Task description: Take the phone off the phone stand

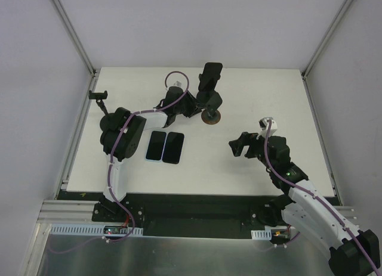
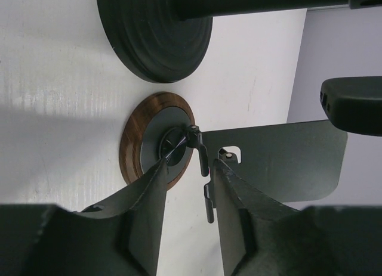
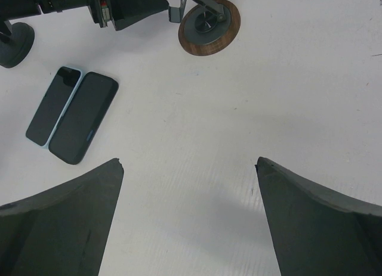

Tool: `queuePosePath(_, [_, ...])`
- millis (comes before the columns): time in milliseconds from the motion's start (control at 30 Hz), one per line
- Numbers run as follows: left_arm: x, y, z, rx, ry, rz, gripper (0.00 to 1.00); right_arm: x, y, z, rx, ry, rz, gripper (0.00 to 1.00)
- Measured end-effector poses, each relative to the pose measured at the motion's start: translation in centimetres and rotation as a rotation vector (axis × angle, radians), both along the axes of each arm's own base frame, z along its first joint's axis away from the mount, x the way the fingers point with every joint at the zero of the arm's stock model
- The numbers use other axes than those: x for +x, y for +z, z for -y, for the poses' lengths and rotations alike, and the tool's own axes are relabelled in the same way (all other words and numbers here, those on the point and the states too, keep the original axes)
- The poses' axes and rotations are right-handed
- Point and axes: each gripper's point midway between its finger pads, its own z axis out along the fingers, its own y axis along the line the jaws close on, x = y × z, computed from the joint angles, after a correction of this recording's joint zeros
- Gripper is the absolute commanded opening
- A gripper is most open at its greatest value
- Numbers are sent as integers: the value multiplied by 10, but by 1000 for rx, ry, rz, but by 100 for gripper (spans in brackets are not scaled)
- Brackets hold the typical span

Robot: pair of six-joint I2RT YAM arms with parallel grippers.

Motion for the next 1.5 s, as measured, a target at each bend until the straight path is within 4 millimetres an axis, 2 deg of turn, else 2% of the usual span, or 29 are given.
queuePosePath(100, [1, 2, 1, -7, -2, 7, 27, 0, -1, 0, -1, -1, -2, 97])
queuePosePath(433, [4, 4, 5, -37, -2, 21, 28, 0, -1, 0, -3, -2, -4, 96])
queuePosePath(533, [5, -5, 7, -44, -7, 7, 20, 1, -2, 0, -4, -2, -7, 96])
queuePosePath(567, [6, -4, 8, -54, -8, 10, 14, 1, -2, 0, -5, -2, -7, 96])
queuePosePath(633, [8, -1, 7, -67, -3, 15, 9, 1, -2, 0, -5, -2, -7, 97])
queuePosePath(700, [10, 2, 8, -77, -1, 28, 0, 1, -2, 0, -5, -2, -8, 96])
queuePosePath(867, [4, 3, -2, -104, 25, 43, 0, 1, -2, 0, -5, -2, -7, 96])
queuePosePath(967, [-3, 4, -20, -98, 67, 48, 0, 1, -3, 1, -5, -3, -8, 96])
queuePosePath(1133, [-7, 3, -65, -66, 181, 46, 0, 1, -4, 1, -8, -4, -14, 96])
queuePosePath(1500, [-20, 4, -188, 32, 533, 78, 0, 2, -9, 1, -15, -4, -29, 96])
